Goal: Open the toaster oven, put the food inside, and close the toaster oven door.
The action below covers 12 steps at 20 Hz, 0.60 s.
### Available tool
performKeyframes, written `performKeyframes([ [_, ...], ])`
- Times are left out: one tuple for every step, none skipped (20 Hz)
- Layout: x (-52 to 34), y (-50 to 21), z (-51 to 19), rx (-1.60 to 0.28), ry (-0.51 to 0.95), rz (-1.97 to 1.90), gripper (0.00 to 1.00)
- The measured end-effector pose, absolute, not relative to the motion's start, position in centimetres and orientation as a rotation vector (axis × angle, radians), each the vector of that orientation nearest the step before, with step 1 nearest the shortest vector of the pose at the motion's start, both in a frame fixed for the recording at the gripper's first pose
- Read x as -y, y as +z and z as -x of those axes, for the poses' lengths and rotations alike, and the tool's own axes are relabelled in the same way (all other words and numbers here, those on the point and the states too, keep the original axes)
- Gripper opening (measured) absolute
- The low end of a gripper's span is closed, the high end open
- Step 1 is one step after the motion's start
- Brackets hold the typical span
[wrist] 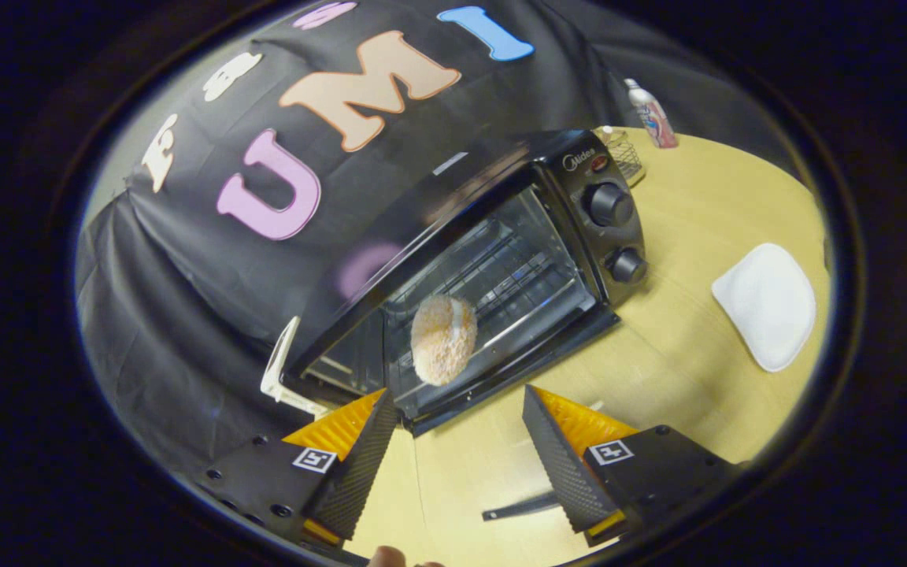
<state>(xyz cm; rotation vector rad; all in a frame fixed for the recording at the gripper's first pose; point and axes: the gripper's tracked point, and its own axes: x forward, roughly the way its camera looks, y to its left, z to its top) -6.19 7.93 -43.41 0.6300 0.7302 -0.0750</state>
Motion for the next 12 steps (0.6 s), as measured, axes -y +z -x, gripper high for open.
performKeyframes([
  [-8.2, -43.3, 7.3, -0.737, -0.057, -0.619, 1.00],
  [-8.3, -43.4, 8.3, -0.748, -0.045, -0.602, 1.00],
  [-8.3, -43.4, 9.3, -0.756, -0.038, -0.582, 1.00],
  [-8.3, -43.4, 10.4, -0.764, -0.032, -0.557, 1.00],
  [-8.2, -43.6, 11.5, -0.778, -0.030, -0.526, 1.00],
  [-8.0, -43.7, 12.6, -0.792, -0.032, -0.492, 1.00],
  [-7.8, -44.0, 13.6, -0.810, -0.034, -0.453, 1.00],
  [-7.4, -44.4, 14.5, -0.833, -0.032, -0.411, 1.00],
  [-7.2, -45.0, 15.5, -0.856, -0.026, -0.366, 1.00],
  [-6.8, -45.6, 16.4, -0.885, -0.019, -0.316, 1.00],
  [-6.4, -46.3, 17.5, -0.916, -0.012, -0.262, 1.00],
  [-6.1, -47.0, 18.3, -0.943, -0.001, -0.210, 1.00],
])
